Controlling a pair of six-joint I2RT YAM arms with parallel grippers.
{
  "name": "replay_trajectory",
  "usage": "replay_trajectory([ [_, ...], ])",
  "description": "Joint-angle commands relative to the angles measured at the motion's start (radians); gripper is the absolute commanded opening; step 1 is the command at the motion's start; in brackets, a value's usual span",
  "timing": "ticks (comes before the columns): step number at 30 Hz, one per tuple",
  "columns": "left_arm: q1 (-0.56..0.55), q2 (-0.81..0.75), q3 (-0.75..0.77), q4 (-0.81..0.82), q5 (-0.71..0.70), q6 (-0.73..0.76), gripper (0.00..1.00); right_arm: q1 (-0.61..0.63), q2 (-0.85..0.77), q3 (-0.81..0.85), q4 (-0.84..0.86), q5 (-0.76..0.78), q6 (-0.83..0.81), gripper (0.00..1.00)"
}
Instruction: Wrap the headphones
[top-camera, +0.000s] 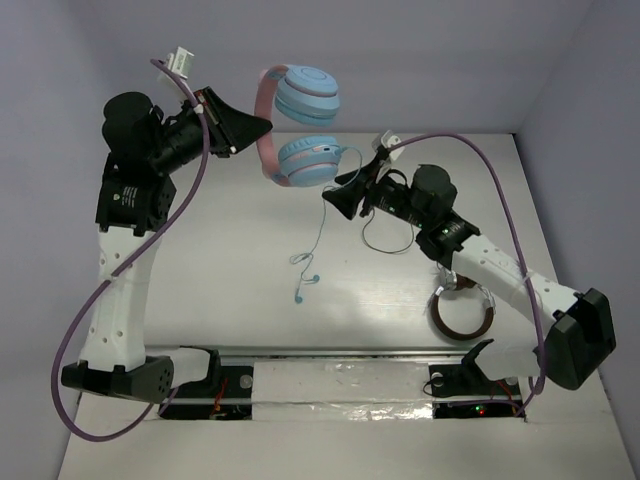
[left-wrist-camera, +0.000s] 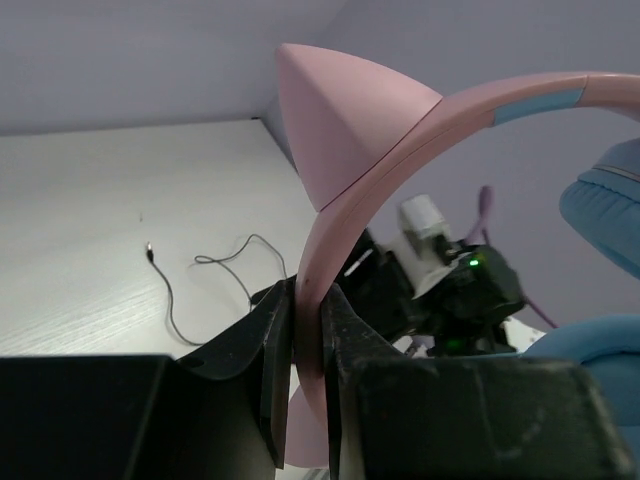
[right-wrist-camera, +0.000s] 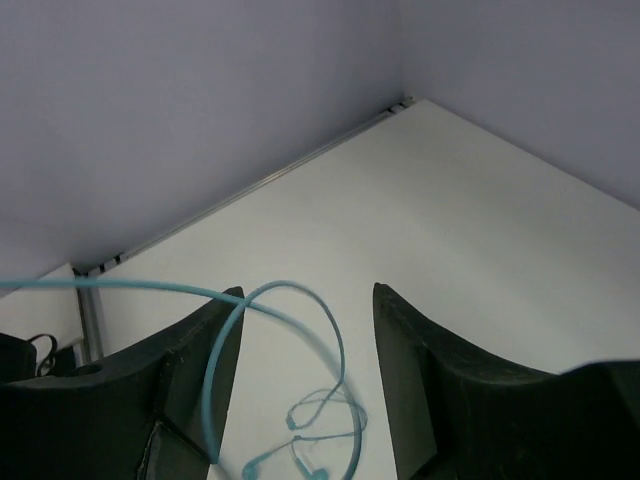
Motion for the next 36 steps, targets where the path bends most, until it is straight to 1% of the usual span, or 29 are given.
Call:
replay_trajectory([
  [1,-0.002,-0.026,0.085,0.115,0.03,-0.095,0.0,-0.003,0.036,-0.005,0.068,-0.083,0.024,0.6],
  [3,0.009,-0.019,0.114,0.098,0.011,-0.087,0.0,-0.003,0.021,-0.02,0.068,-0.085,0.035,0.6],
  [6,0.02,-0.002,0.114,0.107,0.019,-0.101,0.0,-0.003,-0.047,-0.1,0.134,-0.048,0.085,0.61],
  [7,0.02,0.0,0.106,0.141,0.025,-0.124,0.0,-0.003,-0.064,-0.118,0.149,-0.031,0.111,0.67],
  [8,0.02,-0.002,0.083,0.162,0.031,-0.139,0.0,-0.003,-0.087,-0.155,0.197,-0.03,0.122,0.69],
  [10,0.02,-0.003,0.062,0.205,0.042,-0.162,0.0,-0.003,-0.095,-0.171,0.226,-0.03,0.138,0.7],
  [12,0.02,-0.005,0.043,0.218,0.043,-0.176,0.0,-0.003,-0.064,-0.151,0.229,-0.045,0.139,0.69],
  [13,0.02,0.003,0.049,0.209,0.042,-0.173,0.0,-0.003,-0.047,-0.138,0.229,-0.079,0.147,0.63],
  [15,0.02,0.009,0.072,0.195,0.031,-0.153,0.0,-0.003,0.006,-0.122,0.245,-0.111,0.162,0.47],
  [16,0.02,0.023,0.092,0.137,-0.002,-0.132,0.0,-0.003,0.016,-0.124,0.251,-0.12,0.177,0.28],
  [17,0.029,0.034,0.143,0.099,-0.028,-0.106,0.0,-0.003,0.022,-0.129,0.237,-0.12,0.182,0.17],
  [18,0.029,0.041,0.161,0.075,-0.054,-0.063,0.0,-0.003,0.011,-0.147,0.22,-0.113,0.184,0.08],
  [19,0.029,0.049,0.171,0.058,-0.085,-0.052,0.0,-0.003,-0.004,-0.169,0.209,-0.1,0.202,0.03],
  [22,0.038,0.052,0.165,0.08,-0.117,-0.055,0.0,-0.003,-0.062,-0.271,0.205,-0.106,0.257,0.01],
  [25,0.038,0.054,0.14,0.133,-0.157,-0.065,0.0,0.006,-0.102,-0.385,0.235,-0.073,0.331,0.0],
  [26,0.047,0.058,0.134,0.133,-0.164,-0.062,0.0,0.006,-0.114,-0.408,0.222,-0.059,0.342,0.02],
  [27,0.047,0.061,0.129,0.132,-0.17,-0.058,0.0,0.006,-0.133,-0.427,0.208,-0.036,0.349,0.12],
  [28,0.047,0.06,0.117,0.132,-0.179,-0.05,0.0,0.006,-0.154,-0.443,0.193,-0.015,0.346,0.45],
  [29,0.047,0.055,0.079,0.138,-0.18,-0.047,0.0,0.006,-0.211,-0.466,0.153,0.033,0.337,0.59],
  [31,0.047,0.035,0.034,0.153,-0.171,-0.049,0.0,0.006,-0.266,-0.459,0.093,0.085,0.293,0.77],
  [32,0.047,0.028,-0.005,0.163,-0.168,-0.052,0.0,0.006,-0.289,-0.448,0.043,0.126,0.277,0.8],
  [33,0.047,0.023,-0.021,0.166,-0.165,-0.052,0.0,0.006,-0.318,-0.422,0.03,0.145,0.264,0.81],
  [36,0.047,-0.003,-0.067,0.172,-0.153,-0.052,0.0,0.006,-0.329,-0.382,0.042,0.164,0.231,0.82],
])
